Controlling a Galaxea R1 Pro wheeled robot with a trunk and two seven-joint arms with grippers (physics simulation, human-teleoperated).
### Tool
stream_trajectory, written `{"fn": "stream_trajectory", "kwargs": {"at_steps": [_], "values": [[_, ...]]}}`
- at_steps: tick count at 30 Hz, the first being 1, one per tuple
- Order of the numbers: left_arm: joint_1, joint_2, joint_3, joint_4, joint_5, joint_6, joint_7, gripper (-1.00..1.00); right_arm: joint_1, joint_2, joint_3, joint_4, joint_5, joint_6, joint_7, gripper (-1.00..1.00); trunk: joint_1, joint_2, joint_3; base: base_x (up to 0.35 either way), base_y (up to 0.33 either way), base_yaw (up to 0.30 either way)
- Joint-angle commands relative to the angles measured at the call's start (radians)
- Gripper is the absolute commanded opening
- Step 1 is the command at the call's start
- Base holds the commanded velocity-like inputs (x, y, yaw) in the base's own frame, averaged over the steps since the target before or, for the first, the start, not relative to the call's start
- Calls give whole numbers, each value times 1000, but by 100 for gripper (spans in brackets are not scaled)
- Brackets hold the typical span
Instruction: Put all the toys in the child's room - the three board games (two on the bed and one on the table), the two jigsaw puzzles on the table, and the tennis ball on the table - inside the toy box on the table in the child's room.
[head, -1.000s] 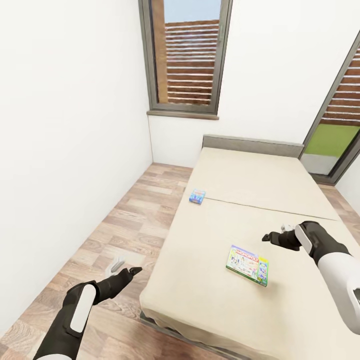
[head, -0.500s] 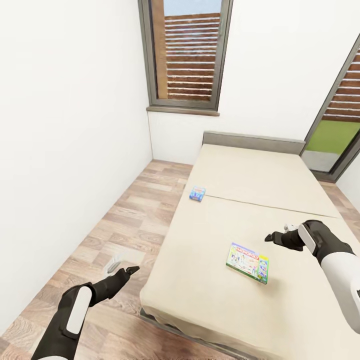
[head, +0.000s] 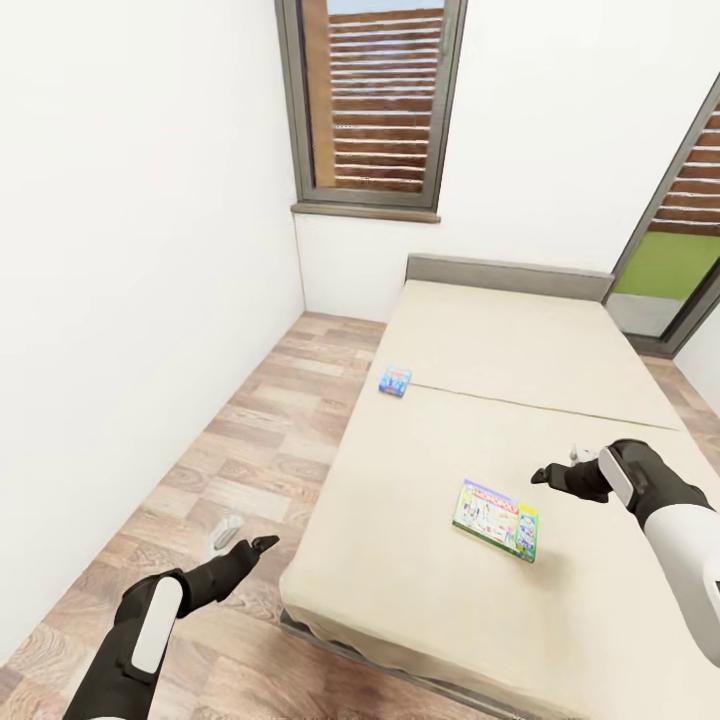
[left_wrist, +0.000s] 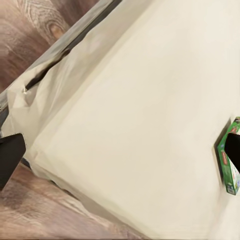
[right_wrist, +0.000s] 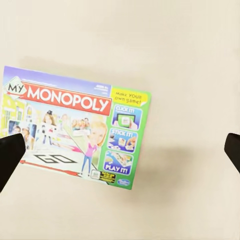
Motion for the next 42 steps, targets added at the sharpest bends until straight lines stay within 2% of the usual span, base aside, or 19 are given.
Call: {"fn": "stream_trajectory", "kwargs": {"at_steps": [1, 23, 32, 37, 42], "values": [[1, -1, 4, 0, -3, 6, -5, 100, -1, -1, -4, -1, -1, 5, 2, 100, 0, 0, -3, 0, 0, 0], [12, -3, 4, 10, -2, -50, -5, 100, -3, -6, -4, -1, -1, 6, 0, 100, 0, 0, -38, 0, 0, 0], [12, -2, 4, 11, -3, -54, -4, 100, -5, -20, -8, -1, -1, 6, -1, 100, 0, 0, -53, 0, 0, 0], [12, -2, 4, 11, -3, -55, -4, 100, -13, -32, -25, 0, -2, 8, 0, 100, 0, 0, -61, 0, 0, 0], [12, -2, 4, 11, -2, -55, -7, 100, -39, -40, -62, 5, -1, 15, 2, 100, 0, 0, -70, 0, 0, 0]]}}
